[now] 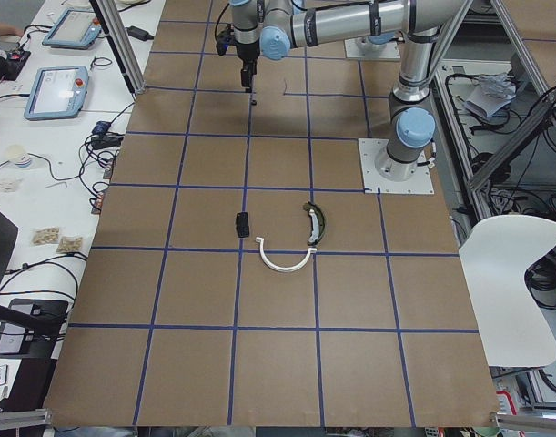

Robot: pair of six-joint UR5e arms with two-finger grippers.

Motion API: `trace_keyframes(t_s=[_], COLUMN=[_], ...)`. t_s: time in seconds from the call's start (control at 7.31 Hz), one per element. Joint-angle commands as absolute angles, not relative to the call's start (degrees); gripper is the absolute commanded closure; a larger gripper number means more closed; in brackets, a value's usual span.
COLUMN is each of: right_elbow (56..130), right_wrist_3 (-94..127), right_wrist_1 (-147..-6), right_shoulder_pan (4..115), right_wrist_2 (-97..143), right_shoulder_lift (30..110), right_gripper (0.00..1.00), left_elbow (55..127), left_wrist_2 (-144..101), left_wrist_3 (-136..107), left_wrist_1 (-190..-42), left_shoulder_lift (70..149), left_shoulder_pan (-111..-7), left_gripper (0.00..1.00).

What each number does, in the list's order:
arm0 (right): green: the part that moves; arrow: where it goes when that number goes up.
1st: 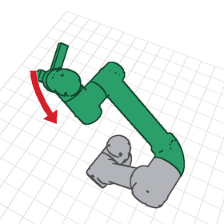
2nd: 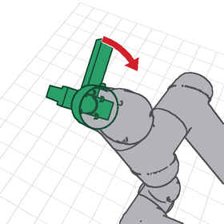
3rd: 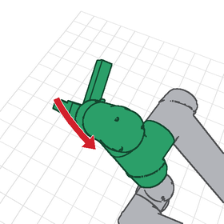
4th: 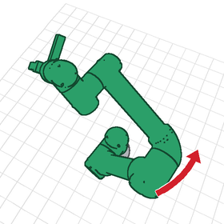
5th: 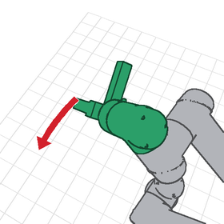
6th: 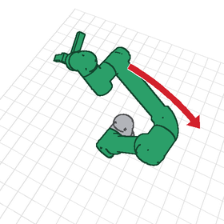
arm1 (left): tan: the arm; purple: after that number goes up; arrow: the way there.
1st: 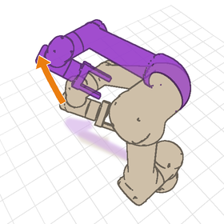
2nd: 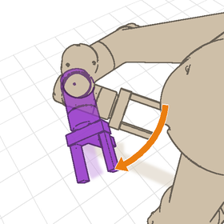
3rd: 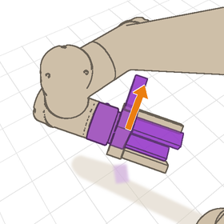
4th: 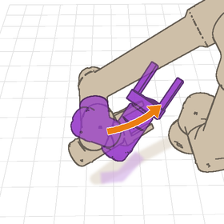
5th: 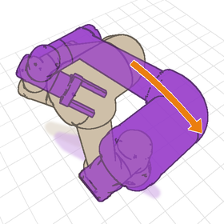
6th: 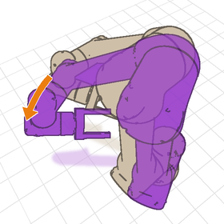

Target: Place bearing gear from tray to pile

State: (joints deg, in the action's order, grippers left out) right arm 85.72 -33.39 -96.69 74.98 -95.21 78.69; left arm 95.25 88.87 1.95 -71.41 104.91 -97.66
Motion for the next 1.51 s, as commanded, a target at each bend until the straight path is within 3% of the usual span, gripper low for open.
trace_keyframes(t_s=[0.0,0.27,0.68,0.96,1.09,1.37], right_elbow=[85.8,85.9,86.2,86.2,86.1,86.3], right_wrist_3=[-56.2,-79.7,-110.7,-127.7,-133.8,-140.9], right_wrist_1=[-95.7,-96.8,-100.8,-109.2,-111.5,-116.6], right_shoulder_pan=[61.0,51.6,40.4,37.2,35.9,35.6], right_wrist_2=[-94.4,-94.1,-94.3,-93.7,-90.1,-89.8], right_shoulder_lift=[79.3,78.3,69.6,63.0,60.5,56.7], right_gripper=[0.25,0.15,0.13,0.14,0.13,0.13], left_elbow=[95.3,95.2,95.2,95.4,95.4,95.4], left_wrist_2=[88.8,88.8,88.8,88.8,88.8,88.9], left_wrist_3=[1.1,-0.5,0.5,0.7,0.8,1.0], left_wrist_1=[-64.7,-61.1,-59.0,-59.2,-59.4,-59.8], left_shoulder_lift=[112.6,118.0,121.0,121.0,121.0,121.5], left_shoulder_pan=[-102.0,-105.4,-107.3,-107.6,-107.5,-107.5], left_gripper=[0.00,0.00,0.00,0.15,0.30,0.39])
